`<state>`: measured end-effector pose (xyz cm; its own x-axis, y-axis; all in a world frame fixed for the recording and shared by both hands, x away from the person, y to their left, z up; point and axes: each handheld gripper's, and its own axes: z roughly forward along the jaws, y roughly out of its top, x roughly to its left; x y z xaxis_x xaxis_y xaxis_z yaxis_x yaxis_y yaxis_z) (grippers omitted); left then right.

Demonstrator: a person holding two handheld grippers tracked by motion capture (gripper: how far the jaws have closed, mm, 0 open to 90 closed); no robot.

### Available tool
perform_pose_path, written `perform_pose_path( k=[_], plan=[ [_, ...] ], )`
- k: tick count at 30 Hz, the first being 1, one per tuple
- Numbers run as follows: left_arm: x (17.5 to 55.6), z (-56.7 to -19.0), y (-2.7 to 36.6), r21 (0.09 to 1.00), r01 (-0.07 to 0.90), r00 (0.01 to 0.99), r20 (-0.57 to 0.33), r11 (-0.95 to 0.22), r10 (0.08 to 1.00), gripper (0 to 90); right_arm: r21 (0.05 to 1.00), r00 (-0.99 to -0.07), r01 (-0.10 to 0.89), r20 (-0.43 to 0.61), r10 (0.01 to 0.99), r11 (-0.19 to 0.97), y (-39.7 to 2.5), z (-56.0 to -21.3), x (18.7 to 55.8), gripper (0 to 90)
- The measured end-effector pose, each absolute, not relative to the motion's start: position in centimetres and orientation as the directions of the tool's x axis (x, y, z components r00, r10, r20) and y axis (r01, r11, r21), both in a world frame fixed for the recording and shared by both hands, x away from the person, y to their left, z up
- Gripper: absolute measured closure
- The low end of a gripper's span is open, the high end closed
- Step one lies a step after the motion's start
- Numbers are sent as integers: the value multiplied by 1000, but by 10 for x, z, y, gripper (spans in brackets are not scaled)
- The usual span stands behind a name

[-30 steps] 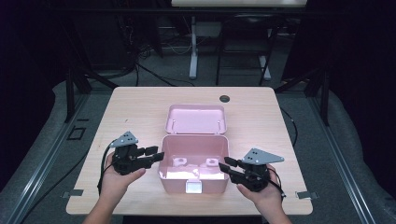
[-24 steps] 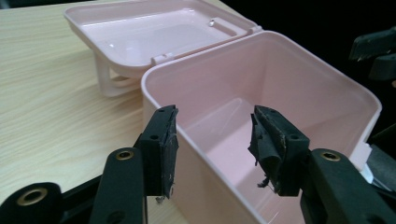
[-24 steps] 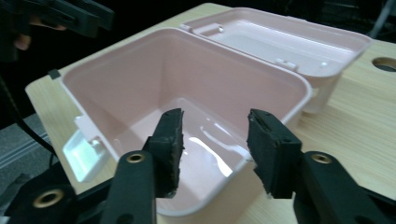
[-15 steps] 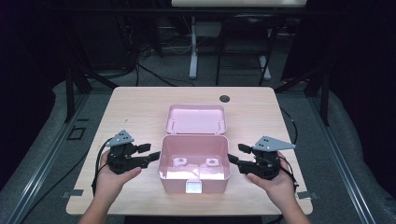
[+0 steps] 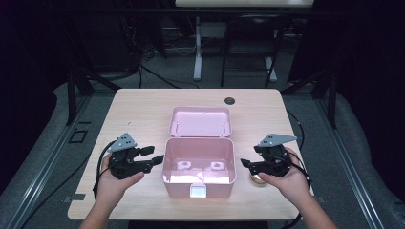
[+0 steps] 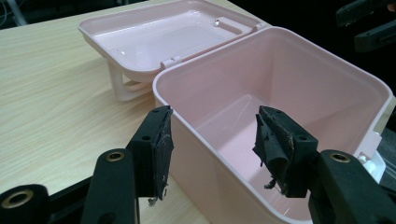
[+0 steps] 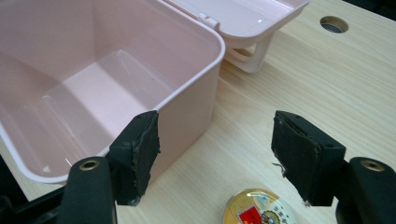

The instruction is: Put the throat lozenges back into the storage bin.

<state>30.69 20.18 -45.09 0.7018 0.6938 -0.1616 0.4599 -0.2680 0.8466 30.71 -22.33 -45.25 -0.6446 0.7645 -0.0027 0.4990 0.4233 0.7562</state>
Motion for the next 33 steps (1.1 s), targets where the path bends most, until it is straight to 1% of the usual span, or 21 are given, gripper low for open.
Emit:
perform_pose_path(
  k=[3,10,16,18,21,23,26,31,33],
  plan=[
    [307,-451,203,842,471,698,-174,-263,695,455,744,-641,509,-9,767,434,-225,-450,307,308],
    [309,-453,204,834,481,685,-167,-269,709,452,691,-622,554,-29,783,465,-228,-446,308,305],
    [309,-453,206,831,486,678,-163,-271,717,450,682,-624,555,-39,781,477,-227,-443,309,291],
    [309,-453,206,830,484,674,-152,-277,722,450,671,-625,560,-42,780,485,-227,-443,310,285],
    [309,-453,205,829,486,678,-158,-277,718,450,657,-625,568,-50,779,497,-225,-444,312,286],
    [309,-453,204,829,484,681,-156,-280,715,450,641,-621,587,-37,783,496,-225,-443,314,305],
    [309,-453,204,826,486,684,-156,-286,713,450,622,-606,603,-49,794,499,-225,-442,317,306],
    [309,-454,206,829,489,677,-165,-270,717,450,582,-590,641,-41,806,500,-227,-444,323,307],
    [309,-453,206,829,488,680,-165,-273,714,450,566,-589,657,-28,807,499,-227,-445,325,332]
  ],
)
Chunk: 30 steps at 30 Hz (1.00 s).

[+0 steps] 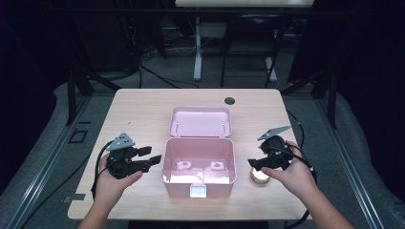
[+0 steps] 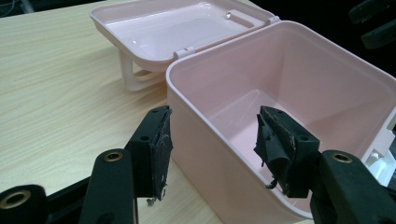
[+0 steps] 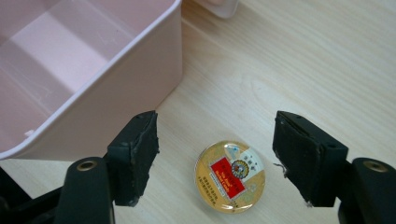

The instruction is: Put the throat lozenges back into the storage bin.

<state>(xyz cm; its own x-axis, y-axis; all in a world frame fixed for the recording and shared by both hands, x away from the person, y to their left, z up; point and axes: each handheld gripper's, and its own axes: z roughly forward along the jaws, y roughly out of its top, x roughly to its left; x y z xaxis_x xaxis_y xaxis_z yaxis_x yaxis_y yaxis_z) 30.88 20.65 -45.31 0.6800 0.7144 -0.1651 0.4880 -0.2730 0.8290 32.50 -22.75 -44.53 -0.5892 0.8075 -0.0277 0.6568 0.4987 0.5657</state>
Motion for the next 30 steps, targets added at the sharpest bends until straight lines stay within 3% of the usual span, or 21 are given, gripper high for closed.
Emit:
perform_pose_path(
  k=[11,15,30],
  plan=[
    [309,-454,206,828,491,682,-170,-272,712,451,450,-600,704,-39,799,550,-227,-453,334,327],
    [309,-454,206,827,491,682,-171,-272,711,451,419,-607,705,-61,792,573,-227,-458,337,261],
    [310,-455,207,827,494,682,-178,-268,710,456,278,-638,726,-70,766,630,-229,-480,344,143]
  ],
)
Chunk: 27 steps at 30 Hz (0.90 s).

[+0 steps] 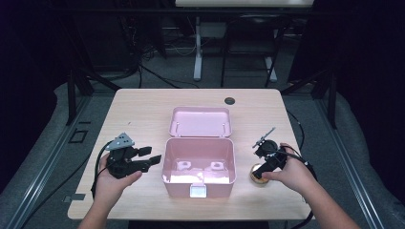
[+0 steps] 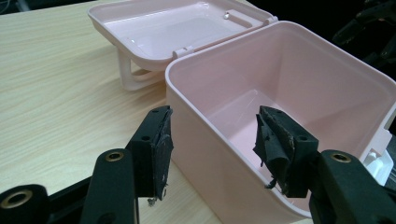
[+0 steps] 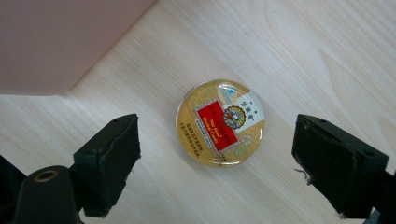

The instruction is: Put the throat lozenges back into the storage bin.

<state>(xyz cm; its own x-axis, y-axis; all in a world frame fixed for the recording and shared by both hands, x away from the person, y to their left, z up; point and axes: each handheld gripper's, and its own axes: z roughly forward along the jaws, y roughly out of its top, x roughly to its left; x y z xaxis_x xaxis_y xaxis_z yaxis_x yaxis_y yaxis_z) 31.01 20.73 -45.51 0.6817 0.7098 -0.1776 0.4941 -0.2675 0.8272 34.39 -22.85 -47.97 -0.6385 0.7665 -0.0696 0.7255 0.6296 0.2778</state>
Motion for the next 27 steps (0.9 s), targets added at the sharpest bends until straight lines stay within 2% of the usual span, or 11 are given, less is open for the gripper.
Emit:
perform_pose_path(
  k=[3,11,18,27],
  plan=[
    [310,-455,208,824,496,683,-178,-272,709,456,258,-626,741,-70,777,620,-229,-484,347,136],
    [310,-454,209,827,495,679,-175,-267,713,457,193,-582,792,-47,812,579,-227,-497,352,29],
    [310,-454,209,829,494,681,-179,-264,710,456,162,-537,830,-25,843,534,-225,-507,356,22],
    [311,-454,211,830,493,672,-173,-261,720,457,136,-524,841,-33,851,523,-225,-524,363,5]
  ],
)
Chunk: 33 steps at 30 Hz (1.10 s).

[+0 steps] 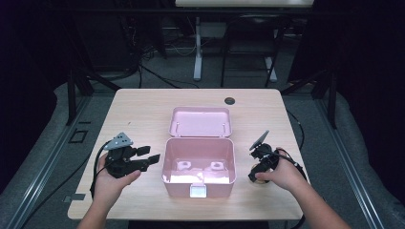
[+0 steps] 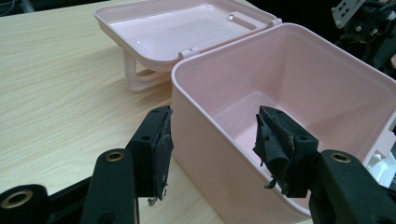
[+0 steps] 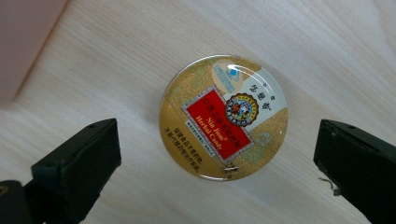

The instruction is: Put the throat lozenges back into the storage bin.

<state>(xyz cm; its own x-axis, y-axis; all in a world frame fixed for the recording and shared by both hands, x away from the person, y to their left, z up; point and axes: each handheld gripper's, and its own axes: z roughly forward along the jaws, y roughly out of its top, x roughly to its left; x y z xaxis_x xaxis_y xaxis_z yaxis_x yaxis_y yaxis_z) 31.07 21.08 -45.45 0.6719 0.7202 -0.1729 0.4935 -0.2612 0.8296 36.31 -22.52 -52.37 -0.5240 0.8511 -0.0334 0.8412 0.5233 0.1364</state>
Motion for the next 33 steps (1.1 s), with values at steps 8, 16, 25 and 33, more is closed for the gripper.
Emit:
perform_pose_path(
  k=[8,16,25,33],
  plan=[
    [312,-456,211,828,497,674,-178,-261,717,457,112,-523,845,-29,852,523,-227,-534,369,18],
    [312,-456,211,825,500,674,-181,-262,716,460,91,-527,844,-37,849,528,-227,-538,374,32],
    [312,-456,212,825,500,674,-179,-264,717,460,84,-515,854,-13,857,514,-230,-546,379,88],
    [312,-457,211,823,502,673,-179,-266,718,460,68,-519,854,28,854,516,-232,-550,379,160]
  ],
)
